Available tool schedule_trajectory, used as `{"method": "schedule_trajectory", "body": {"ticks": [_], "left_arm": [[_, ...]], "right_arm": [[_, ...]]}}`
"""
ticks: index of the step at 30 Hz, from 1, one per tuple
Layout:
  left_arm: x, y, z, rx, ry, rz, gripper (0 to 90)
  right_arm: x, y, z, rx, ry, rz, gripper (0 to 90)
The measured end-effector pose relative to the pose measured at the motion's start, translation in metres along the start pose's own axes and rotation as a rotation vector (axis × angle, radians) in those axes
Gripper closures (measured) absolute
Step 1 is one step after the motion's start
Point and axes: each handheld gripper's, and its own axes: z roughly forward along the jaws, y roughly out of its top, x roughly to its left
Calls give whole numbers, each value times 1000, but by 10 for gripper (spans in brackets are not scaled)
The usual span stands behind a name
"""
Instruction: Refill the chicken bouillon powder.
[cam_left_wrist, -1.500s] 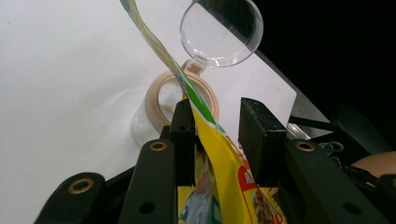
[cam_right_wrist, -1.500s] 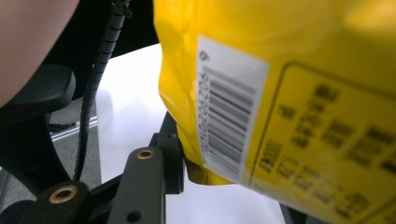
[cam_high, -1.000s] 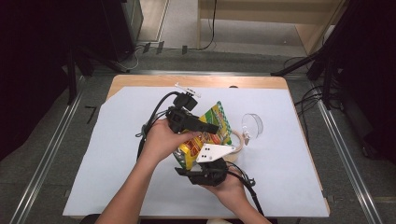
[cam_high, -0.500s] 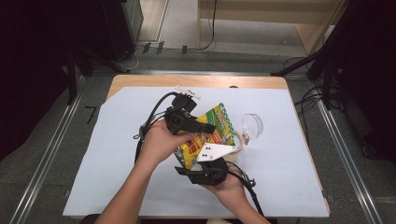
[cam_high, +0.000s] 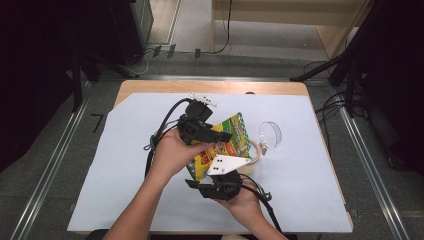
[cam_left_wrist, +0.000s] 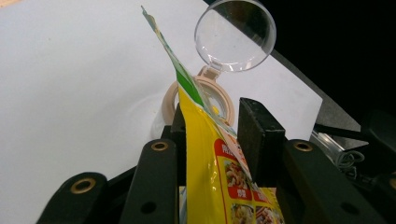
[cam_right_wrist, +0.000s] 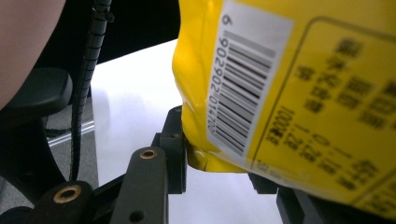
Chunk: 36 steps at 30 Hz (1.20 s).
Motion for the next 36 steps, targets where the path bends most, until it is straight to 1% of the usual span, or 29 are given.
{"method": "schedule_trajectory", "body": {"ticks": [3, 6, 8, 9, 10, 11, 12, 16, 18, 21, 24, 26, 29, 31, 33, 36], "left_arm": [[1, -1, -1, 2, -3, 2, 697], [2, -1, -3, -13, -13, 1, 703], [3, -1, -4, -29, -29, -9, 704], [4, -1, -4, -32, -27, -10, 705], [4, -1, -4, -30, -27, -12, 707], [4, -2, -4, -24, -34, -24, 711], [5, -2, -3, -24, -35, -27, 712], [3, -1, -3, -10, -19, -15, 719], [2, -1, -2, -14, -16, -13, 719], [2, 0, -4, -21, -23, -21, 722], [1, 0, -5, -25, -28, -22, 730], [0, 1, -6, -25, -22, -24, 730], [1, 1, -6, -30, -29, -40, 732], [0, 1, -6, -37, -39, -38, 732], [-1, 1, -5, -37, -34, -37, 731], [1, 1, -4, -35, -37, -39, 729]], "right_arm": [[1, 0, 0, -2, -2, -4, 657], [1, 2, 0, 1, -9, -5, 657], [1, 3, -1, -1, -10, -10, 658], [0, 3, -1, 0, -10, -10, 658], [0, 3, -1, 0, -10, -10, 658], [0, 3, -1, 0, -9, -12, 658], [0, 3, -1, 3, -11, -12, 659], [-1, 2, 1, 6, -4, -6, 662], [-1, 2, 2, 5, -1, -2, 665], [-3, 3, 3, 6, -1, -4, 667], [-5, 3, 5, 8, 3, -2, 673], [-7, 3, 6, 5, 6, 3, 676], [-7, 3, 7, 1, 10, 8, 677], [-7, 3, 8, 0, 10, 9, 680], [-9, 3, 8, -2, 4, 6, 682], [-9, 3, 8, -2, 7, 15, 682]]}}
